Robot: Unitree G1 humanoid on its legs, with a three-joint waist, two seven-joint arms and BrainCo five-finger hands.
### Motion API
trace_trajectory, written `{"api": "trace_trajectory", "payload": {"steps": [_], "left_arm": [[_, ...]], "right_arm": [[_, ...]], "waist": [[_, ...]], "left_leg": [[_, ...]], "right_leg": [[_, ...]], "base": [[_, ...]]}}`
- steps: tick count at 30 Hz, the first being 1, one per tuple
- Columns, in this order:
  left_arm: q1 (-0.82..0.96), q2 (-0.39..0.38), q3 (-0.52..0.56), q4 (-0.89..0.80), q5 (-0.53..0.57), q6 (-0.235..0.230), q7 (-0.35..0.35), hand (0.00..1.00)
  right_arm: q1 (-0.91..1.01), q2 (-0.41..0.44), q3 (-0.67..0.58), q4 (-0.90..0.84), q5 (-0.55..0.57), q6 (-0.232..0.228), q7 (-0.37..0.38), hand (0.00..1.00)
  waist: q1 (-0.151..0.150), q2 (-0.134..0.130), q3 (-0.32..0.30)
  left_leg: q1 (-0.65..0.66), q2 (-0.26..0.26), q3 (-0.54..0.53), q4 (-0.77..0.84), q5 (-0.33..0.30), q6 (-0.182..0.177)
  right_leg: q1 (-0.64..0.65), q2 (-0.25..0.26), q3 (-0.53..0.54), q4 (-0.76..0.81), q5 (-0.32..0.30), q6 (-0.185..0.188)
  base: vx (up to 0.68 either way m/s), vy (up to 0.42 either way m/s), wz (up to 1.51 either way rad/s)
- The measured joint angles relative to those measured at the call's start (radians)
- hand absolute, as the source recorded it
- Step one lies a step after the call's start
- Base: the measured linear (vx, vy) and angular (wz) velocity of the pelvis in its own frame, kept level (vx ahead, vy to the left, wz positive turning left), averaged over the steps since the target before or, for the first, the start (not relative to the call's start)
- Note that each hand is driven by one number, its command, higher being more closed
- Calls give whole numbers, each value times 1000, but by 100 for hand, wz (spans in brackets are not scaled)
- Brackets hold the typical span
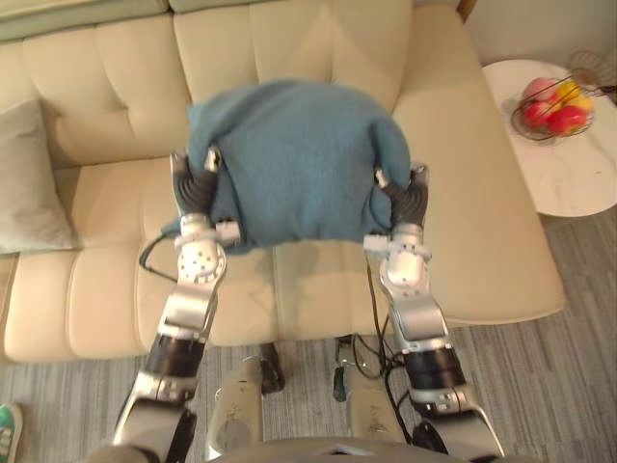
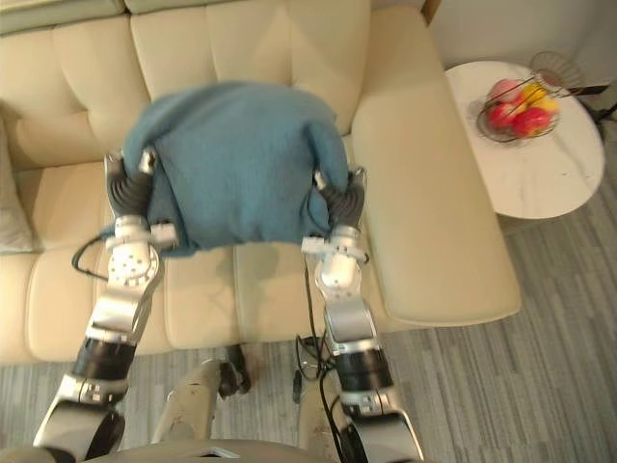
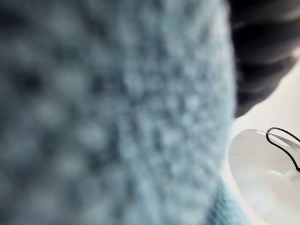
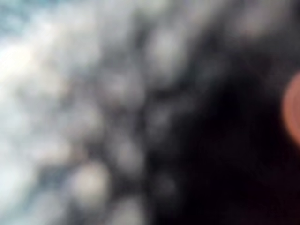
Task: Pick up cushions and gather them together orderly.
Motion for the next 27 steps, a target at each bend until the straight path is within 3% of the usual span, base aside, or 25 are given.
{"api": "trace_trajectory", "payload": {"steps": [1,4,9,11,12,14,19,23,27], "left_arm": [[-92,22,1,33,6,2,26,100],[-261,52,10,77,26,3,70,100],[-590,127,42,220,50,14,114,100],[-735,136,61,310,57,25,118,100],[-812,136,77,345,57,36,118,0],[-910,135,112,388,56,39,125,0],[-948,135,135,495,56,50,129,0],[-948,136,171,495,57,50,114,0],[-852,128,202,483,57,53,92,0]], "right_arm": [[-73,1,-12,13,-10,0,-47,100],[-220,6,-45,23,-22,0,-112,100],[-512,-1,-99,82,-59,2,-202,100],[-689,-17,-155,203,-58,7,-232,100],[-776,-41,-167,249,-58,21,-234,0],[-891,-97,-168,301,-50,30,-235,0],[-976,-169,-168,364,5,32,-231,0],[-975,-179,-169,367,44,19,-225,0],[-892,-155,-188,358,65,29,-186,0]], "waist": [[2,14,10],[8,21,27],[8,20,76],[4,20,101],[5,20,102],[3,22,128],[4,21,140],[3,22,173],[-12,21,202]], "left_leg": [[-31,-5,-12,-4,11,-4],[-87,-23,-26,-42,56,-5],[-172,-41,-40,-134,153,0],[-200,-52,-44,-184,193,-6],[-234,-52,-46,-201,208,-10],[-276,-45,-64,-227,233,-25],[-293,-34,-94,-378,327,-55],[-298,-31,-115,-476,398,-70],[-315,-29,-114,-506,416,-72]], "right_leg": [[-25,-5,-17,3,1,0],[-86,-18,-29,-1,15,-12],[-141,-19,-51,-127,121,-17],[-160,-19,-52,-189,165,-25],[-199,-17,-55,-190,170,-29],[-242,-7,-74,-190,176,-34],[-307,20,-74,-190,176,-34],[-346,35,-74,-190,175,-35],[-375,43,-63,-190,172,-46]], "base": [[-89,-61,40],[-58,-58,31],[5,-56,20],[-7,-33,15],[-20,-37,18],[-26,-45,17],[-15,-17,19],[40,46,15],[61,102,3]]}}
